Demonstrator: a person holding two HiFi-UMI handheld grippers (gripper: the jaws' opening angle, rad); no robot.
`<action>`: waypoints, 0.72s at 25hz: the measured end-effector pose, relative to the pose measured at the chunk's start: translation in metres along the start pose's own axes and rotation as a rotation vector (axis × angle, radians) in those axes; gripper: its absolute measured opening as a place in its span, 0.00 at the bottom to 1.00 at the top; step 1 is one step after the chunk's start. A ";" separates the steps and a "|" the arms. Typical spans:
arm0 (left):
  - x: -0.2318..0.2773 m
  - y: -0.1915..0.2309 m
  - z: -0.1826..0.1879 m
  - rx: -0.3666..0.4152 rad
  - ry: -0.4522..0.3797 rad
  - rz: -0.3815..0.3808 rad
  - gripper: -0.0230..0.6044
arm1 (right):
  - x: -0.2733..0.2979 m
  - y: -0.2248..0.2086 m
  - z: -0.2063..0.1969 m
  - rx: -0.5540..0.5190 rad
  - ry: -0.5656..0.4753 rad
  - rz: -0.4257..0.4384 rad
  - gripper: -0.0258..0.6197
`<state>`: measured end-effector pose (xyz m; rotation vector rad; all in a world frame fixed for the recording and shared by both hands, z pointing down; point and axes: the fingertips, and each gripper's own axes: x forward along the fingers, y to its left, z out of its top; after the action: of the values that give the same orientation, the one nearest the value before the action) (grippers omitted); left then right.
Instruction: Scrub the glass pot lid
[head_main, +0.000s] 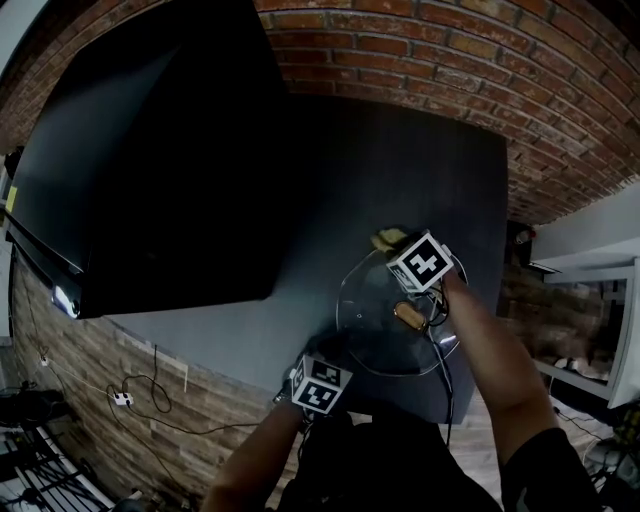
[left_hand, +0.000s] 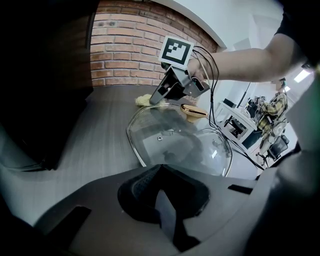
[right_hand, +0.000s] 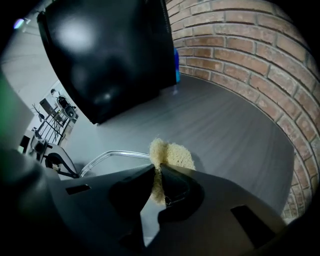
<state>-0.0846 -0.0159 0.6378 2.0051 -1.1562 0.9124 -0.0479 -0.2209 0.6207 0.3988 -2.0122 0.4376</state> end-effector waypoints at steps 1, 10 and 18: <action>0.000 0.000 0.000 0.004 -0.002 0.000 0.09 | -0.003 -0.006 -0.005 0.017 -0.001 -0.006 0.11; 0.000 0.002 0.000 0.015 -0.005 0.001 0.09 | -0.032 -0.043 -0.052 0.151 -0.011 -0.064 0.11; 0.001 0.004 0.001 0.013 -0.018 0.013 0.09 | -0.050 -0.055 -0.089 0.222 -0.016 -0.092 0.11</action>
<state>-0.0871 -0.0186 0.6387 2.0225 -1.1769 0.9122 0.0678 -0.2236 0.6224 0.6307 -1.9575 0.6041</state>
